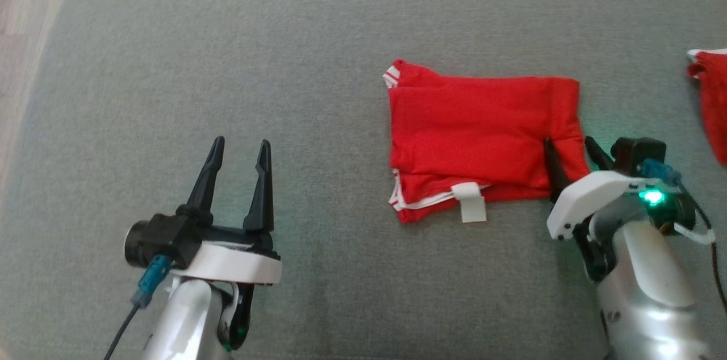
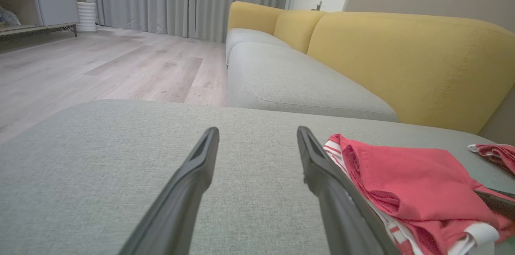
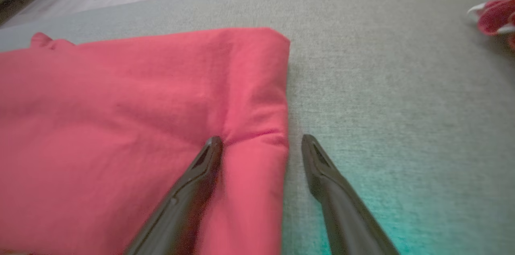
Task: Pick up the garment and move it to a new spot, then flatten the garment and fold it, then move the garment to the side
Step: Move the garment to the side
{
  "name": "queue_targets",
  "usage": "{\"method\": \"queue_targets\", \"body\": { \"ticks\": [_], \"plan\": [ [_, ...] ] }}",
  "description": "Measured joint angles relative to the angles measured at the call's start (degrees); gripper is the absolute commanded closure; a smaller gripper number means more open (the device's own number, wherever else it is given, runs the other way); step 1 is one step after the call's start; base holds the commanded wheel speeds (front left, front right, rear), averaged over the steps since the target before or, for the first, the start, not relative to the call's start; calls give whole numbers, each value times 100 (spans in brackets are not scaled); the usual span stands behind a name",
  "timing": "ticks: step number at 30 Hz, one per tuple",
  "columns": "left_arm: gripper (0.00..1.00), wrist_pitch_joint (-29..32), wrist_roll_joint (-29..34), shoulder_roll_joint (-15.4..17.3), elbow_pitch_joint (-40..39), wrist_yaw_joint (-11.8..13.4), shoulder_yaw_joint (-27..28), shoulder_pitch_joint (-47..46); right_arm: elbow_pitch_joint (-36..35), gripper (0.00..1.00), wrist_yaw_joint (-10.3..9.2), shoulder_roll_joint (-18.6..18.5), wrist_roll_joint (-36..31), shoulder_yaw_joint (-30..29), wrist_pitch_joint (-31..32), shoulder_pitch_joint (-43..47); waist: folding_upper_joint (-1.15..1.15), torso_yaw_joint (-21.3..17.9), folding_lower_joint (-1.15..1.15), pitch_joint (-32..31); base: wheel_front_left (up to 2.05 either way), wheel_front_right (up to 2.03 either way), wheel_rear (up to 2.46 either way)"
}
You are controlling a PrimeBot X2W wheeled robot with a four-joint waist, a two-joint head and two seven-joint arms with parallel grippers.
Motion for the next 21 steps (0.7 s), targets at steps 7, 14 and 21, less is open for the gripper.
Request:
{"method": "queue_targets", "body": {
  "ticks": [7,14,21],
  "plan": [
    [0,0,0,0,0,7,-11,-35,353,100,0,-118,-155,279,222,-494,0,147,0,118,0,0,0],
    [0,0,1,0,3,24,115,-34,422,100,0,-93,-715,413,-45,-520,0,-18,0,-33,0,0,0],
    [0,0,1,0,11,24,142,-5,243,100,0,-394,-818,573,-240,-502,0,-315,-1,-275,0,0,0]
  ]
}}
